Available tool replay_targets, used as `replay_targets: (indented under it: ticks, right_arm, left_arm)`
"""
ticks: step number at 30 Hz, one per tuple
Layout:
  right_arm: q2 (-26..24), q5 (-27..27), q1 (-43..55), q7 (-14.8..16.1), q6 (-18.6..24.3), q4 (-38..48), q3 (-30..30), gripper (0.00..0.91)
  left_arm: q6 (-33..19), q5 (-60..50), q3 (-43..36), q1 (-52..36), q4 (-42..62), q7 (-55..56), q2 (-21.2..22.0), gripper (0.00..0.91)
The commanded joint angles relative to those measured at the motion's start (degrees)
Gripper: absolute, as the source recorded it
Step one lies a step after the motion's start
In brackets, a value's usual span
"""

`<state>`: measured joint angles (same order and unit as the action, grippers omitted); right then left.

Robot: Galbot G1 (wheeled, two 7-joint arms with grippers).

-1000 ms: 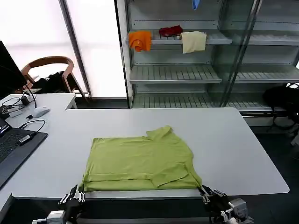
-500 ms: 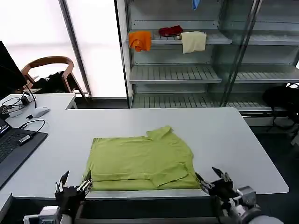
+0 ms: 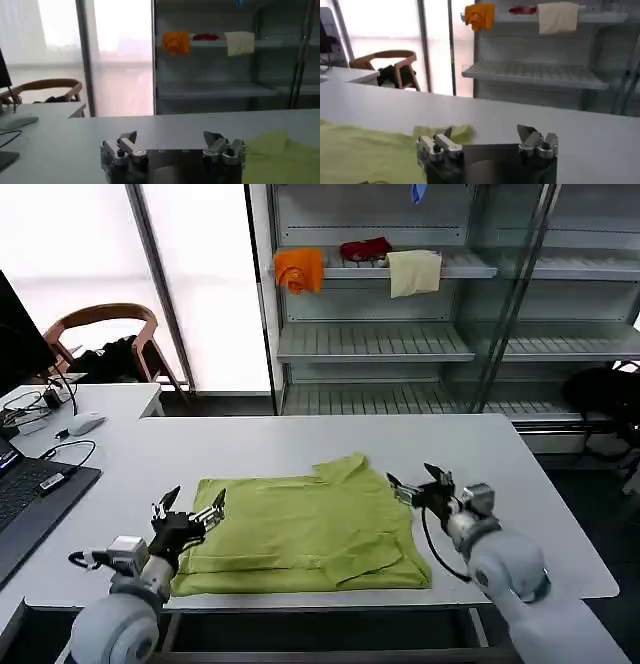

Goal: Fold and organize the clothes.

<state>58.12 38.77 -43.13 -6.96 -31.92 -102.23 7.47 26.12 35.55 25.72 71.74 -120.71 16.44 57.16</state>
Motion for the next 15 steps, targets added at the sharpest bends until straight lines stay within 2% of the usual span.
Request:
replay_targets:
  ticks: [1, 4, 9, 15]
  right_arm:
    - [9.17, -2.41, 23.88, 5.19, -1.18, 25.16, -13.06, 0.907]
    - [10.24, -4.87, 24.90, 7.36, -1.26, 28.39, -14.63, 0.907]
    - [12.27, -7.66, 25.16, 7.01, -1.33, 33.22, -15.50, 0.907]
    - [11.95, -8.50, 23.64, 7.63, -1.34, 32.78, -16.00, 0.907]
  left_arm:
    - [3.98, 5.04, -3.12, -17.42, 18.24, -5.25, -0.77, 0.907]
    - [6.93, 5.01, -3.89, -19.04, 21.53, -5.15, -0.55, 0.907]
    - [7.17, 4.70, -5.30, -20.63, 25.54, -4.62, -0.79, 0.907]
    - [7.17, 3.96, -5.83, -21.01, 29.59, -5.61, -0.97, 0.907]
